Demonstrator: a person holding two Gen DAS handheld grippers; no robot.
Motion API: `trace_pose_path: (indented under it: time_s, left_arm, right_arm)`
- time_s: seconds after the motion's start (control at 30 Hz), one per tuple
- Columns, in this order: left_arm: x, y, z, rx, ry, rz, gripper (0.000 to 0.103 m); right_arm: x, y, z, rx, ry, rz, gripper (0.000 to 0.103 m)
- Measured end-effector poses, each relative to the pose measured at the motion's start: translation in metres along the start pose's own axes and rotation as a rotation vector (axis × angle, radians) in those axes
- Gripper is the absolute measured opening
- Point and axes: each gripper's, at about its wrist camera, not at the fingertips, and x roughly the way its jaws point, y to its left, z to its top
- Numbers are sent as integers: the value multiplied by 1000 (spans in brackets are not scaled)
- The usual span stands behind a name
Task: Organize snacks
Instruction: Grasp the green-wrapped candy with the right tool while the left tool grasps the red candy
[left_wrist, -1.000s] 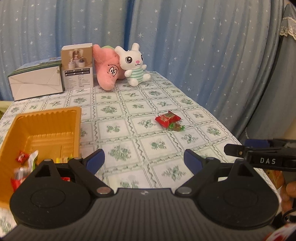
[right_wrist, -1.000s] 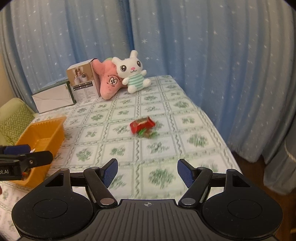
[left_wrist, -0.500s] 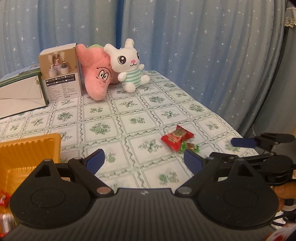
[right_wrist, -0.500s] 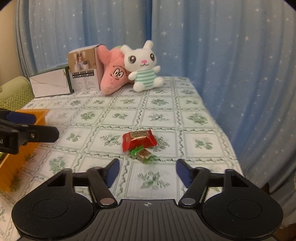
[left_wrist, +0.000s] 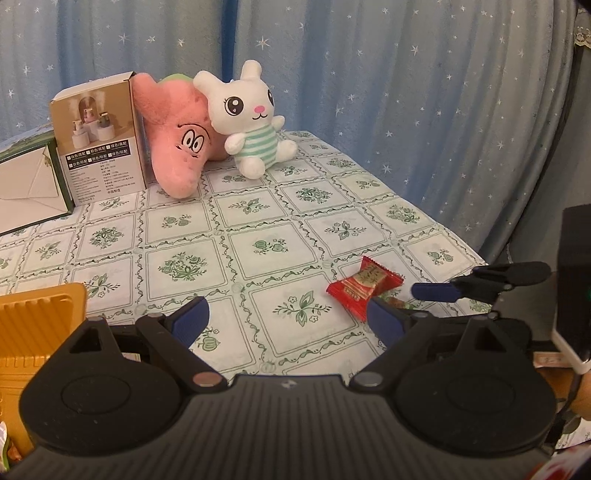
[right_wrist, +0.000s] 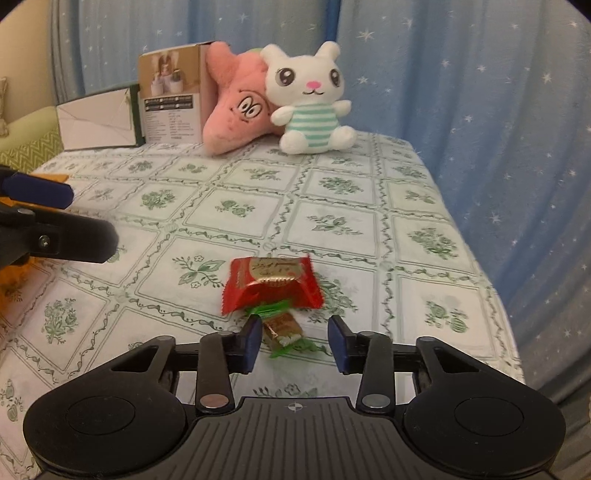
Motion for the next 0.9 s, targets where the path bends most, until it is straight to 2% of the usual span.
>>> trace_pose_path:
  time_s: [0.07, 0.17, 0.37, 0.5, 0.63, 0.77, 0.9]
  left_arm:
    - [2, -1, 0, 6, 3, 0, 91]
    - [5, -1, 0, 10, 4, 2, 91]
    - [17, -9, 1, 30, 17, -11, 91]
    - [35, -25, 2, 97, 31, -39, 90]
    - [54, -40, 7, 173, 41, -68, 86]
    - [74, -50, 13, 231, 66, -99, 74]
    - [91, -57, 17, 290, 81, -141, 72]
  right_arm:
    - [5, 2, 0, -13, 3, 5, 35]
    - [6, 2, 0, -1, 5, 23, 22]
    - [-10, -2, 1, 77, 8, -11, 21]
    - [-25, -18, 1, 192, -9, -30, 21]
    - [-31, -32, -1, 278, -14, -51, 21]
    - [-34, -42, -3, 326, -25, -71, 21]
    - [-34, -49, -4, 359, -26, -79, 21]
